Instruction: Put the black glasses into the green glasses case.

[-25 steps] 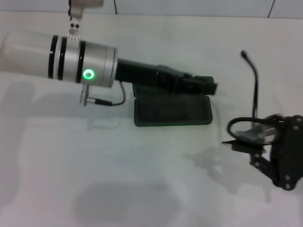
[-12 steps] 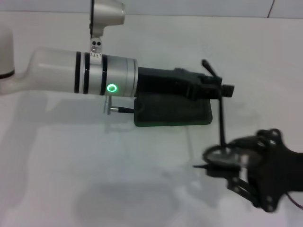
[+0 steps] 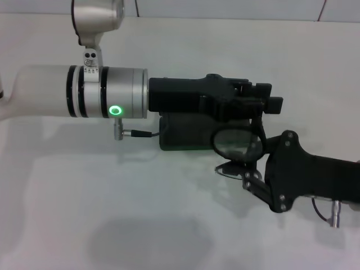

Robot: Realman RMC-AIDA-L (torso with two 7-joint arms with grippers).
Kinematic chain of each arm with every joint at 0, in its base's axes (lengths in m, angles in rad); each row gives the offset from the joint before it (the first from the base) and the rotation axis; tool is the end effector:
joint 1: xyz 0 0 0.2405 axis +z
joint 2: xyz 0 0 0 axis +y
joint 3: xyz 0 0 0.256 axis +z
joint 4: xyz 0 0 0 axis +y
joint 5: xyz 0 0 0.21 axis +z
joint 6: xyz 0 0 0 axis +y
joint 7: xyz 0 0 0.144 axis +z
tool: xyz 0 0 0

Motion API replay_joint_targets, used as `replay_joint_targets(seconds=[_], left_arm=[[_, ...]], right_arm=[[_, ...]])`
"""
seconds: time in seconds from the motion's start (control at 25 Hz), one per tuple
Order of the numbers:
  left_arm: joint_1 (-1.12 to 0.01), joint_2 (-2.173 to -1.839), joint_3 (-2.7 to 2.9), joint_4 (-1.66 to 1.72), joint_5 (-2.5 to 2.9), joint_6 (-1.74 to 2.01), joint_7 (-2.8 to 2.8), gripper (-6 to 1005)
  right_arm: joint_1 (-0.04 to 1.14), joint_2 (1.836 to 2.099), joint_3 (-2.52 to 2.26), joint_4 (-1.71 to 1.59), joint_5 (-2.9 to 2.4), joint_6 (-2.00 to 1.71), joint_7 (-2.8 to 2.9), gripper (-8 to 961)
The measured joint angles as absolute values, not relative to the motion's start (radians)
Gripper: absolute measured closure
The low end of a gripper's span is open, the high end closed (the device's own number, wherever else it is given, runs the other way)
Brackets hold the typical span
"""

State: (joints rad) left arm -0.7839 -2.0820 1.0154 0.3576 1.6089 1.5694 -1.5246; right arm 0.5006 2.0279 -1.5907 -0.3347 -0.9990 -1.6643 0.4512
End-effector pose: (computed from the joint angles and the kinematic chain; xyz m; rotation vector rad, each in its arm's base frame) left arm -0.1564 0.3452 -0.0572 2.7493 0.7399 1.0271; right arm 0.2149 0.2719 -0.0538 -2.6194 -0.3806 1.1829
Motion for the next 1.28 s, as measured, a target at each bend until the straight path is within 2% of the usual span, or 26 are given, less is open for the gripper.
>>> replay_joint_targets(seconds=[0.96, 1.28], left_arm=[[-0.77, -2.085, 0.997, 0.394, 1.634, 1.484, -1.518, 488], [-0.701, -2.089, 0.816, 0.39, 1.591, 1.393, -1.393, 488]], right_arm=[[0.483, 2.018, -1.592, -0.33, -1.002, -1.621, 0.473, 835], [0.475, 2.019, -1.59, -0.336, -1.003, -1.602, 0.44, 835]])
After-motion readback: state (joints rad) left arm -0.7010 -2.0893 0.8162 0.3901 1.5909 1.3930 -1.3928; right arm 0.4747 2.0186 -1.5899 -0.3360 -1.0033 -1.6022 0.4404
